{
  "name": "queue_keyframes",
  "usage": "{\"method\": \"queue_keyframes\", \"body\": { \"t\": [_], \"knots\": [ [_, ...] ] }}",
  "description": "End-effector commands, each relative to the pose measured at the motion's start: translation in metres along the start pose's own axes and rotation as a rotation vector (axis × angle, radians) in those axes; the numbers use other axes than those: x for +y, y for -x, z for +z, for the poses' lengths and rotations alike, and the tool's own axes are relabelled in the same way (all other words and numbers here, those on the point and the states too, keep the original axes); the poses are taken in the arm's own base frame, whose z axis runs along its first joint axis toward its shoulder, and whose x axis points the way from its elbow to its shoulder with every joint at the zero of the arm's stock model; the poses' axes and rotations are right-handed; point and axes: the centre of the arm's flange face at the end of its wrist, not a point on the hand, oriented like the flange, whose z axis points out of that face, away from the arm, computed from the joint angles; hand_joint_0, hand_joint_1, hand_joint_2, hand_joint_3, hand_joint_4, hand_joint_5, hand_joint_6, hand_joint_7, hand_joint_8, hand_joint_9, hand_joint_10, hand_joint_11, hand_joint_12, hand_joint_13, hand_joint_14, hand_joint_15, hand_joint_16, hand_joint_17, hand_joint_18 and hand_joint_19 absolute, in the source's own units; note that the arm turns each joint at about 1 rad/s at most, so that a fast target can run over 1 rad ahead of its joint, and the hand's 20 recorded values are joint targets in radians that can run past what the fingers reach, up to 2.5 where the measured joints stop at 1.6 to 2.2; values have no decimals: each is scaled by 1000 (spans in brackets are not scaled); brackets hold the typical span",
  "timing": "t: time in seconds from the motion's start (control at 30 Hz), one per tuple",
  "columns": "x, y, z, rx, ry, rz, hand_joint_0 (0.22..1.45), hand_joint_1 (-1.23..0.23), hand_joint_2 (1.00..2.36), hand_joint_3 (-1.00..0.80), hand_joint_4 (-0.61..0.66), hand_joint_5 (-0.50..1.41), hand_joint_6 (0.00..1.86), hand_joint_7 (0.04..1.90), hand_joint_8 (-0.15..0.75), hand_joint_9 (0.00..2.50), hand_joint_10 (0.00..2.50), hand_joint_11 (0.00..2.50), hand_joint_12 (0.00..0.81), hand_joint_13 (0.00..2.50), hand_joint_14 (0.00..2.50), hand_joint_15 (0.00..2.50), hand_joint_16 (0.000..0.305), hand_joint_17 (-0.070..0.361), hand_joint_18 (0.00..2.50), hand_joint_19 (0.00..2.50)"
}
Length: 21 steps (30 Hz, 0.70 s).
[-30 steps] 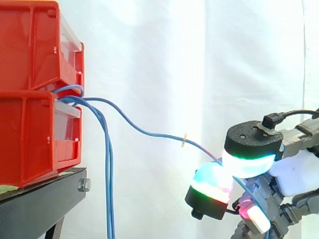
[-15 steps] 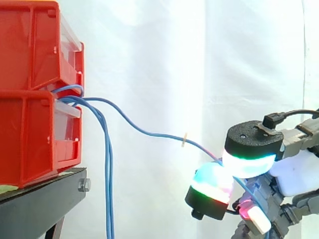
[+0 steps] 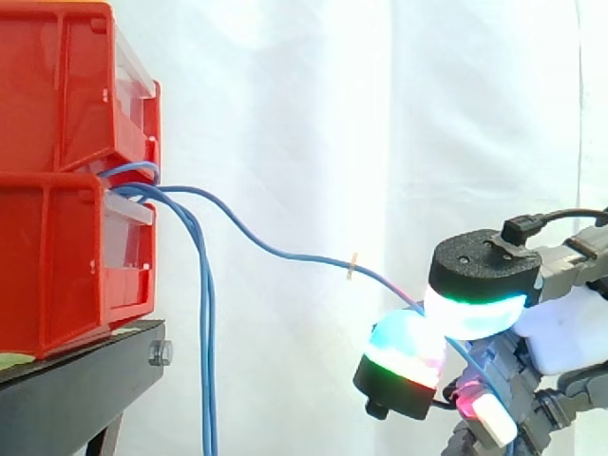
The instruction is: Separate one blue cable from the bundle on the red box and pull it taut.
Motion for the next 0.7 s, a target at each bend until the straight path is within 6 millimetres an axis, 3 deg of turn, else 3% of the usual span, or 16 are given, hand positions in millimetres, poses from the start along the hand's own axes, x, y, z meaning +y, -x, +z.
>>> {"method": "queue_keyframes", "body": {
  "t": [0.0, 0.67],
  "knots": [
    [0, -1, 0, 1, 0, 0, 611, -851, 1152, -95, -21, -61, 901, 1021, 349, 1136, 13, 374, 388, 792, 11, 287, 57, 127, 805, 524],
    [0, -2, 0, 2, 0, -1, 613, -854, 1151, -95, -22, -61, 901, 1020, 343, 1138, 15, 378, 387, 788, 11, 287, 56, 126, 797, 526]
  ]
}}
